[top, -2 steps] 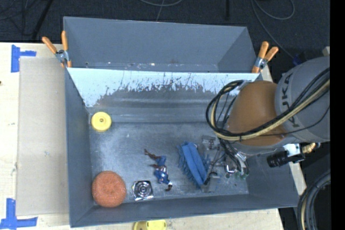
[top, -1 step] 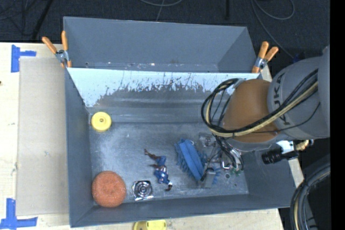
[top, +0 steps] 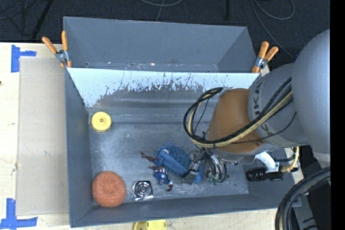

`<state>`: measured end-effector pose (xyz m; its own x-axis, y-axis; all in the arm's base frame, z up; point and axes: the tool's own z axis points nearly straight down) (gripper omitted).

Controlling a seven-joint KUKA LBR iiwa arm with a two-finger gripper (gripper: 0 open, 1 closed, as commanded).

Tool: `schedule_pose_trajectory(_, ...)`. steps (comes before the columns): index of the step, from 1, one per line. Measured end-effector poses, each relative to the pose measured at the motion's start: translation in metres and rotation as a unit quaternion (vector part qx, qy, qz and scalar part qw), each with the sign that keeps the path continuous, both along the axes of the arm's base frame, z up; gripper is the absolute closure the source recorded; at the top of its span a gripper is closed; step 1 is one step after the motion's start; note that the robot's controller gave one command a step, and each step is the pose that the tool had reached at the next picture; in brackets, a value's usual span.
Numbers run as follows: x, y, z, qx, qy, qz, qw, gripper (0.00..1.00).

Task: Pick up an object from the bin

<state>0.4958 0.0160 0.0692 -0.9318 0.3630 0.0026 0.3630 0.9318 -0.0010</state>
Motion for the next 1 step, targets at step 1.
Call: schedule_pose_trajectory(1, 0.0000, 0.0000, 0.0000, 0.000, 0.0000, 0.000, 1.0000, 1.00)
